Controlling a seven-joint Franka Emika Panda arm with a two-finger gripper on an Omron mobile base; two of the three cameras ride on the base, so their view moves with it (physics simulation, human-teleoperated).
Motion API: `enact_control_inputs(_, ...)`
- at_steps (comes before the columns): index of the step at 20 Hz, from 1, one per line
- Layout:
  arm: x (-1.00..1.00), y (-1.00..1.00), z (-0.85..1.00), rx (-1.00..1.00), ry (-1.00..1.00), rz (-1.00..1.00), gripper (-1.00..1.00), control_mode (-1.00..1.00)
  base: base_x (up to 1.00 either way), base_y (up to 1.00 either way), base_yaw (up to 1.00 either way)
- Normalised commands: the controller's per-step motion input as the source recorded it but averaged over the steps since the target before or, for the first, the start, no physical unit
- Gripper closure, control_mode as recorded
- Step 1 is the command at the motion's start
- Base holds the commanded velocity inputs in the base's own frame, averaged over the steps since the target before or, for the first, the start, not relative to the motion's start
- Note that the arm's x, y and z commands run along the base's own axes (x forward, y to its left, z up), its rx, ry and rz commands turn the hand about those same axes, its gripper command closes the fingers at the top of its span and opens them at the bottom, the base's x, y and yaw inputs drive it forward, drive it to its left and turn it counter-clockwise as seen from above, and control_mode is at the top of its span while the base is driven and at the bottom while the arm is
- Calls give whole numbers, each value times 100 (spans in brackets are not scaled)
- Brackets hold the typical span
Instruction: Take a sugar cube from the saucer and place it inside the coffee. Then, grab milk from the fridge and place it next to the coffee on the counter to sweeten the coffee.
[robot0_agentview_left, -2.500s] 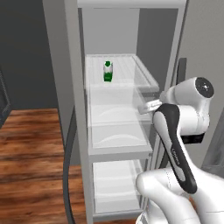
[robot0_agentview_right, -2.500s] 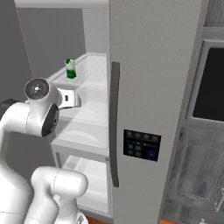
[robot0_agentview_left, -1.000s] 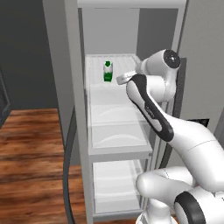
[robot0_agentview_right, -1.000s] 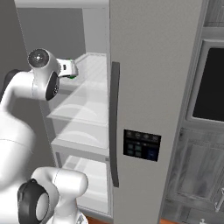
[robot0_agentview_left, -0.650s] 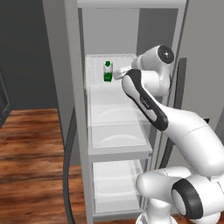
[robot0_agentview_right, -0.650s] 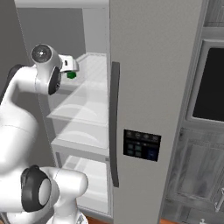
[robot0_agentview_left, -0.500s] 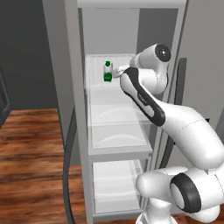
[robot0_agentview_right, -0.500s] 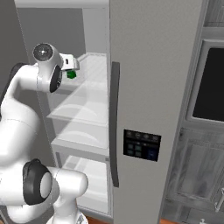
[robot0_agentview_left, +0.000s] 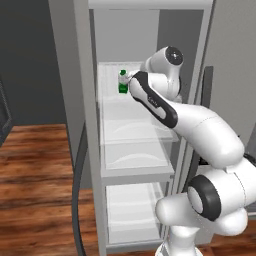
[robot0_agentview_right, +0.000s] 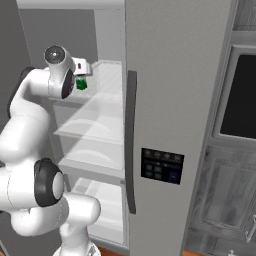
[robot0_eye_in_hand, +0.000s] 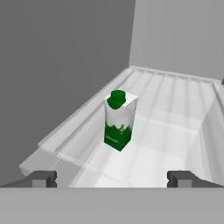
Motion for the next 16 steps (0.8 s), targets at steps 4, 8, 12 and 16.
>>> enact_control_inputs(4, 47, 13, 0, 0, 2, 0, -100, -100, 0, 0, 0)
enact_control_inputs(8, 41, 12, -2, 0, 0, 0, -100, -100, 0, 0, 0)
enact_control_inputs(12, 39, 9, -8, 0, 0, 0, -100, -100, 0, 0, 0)
enact_control_inputs(16, 40, 11, -11, 0, 0, 0, -100, -100, 0, 0, 0)
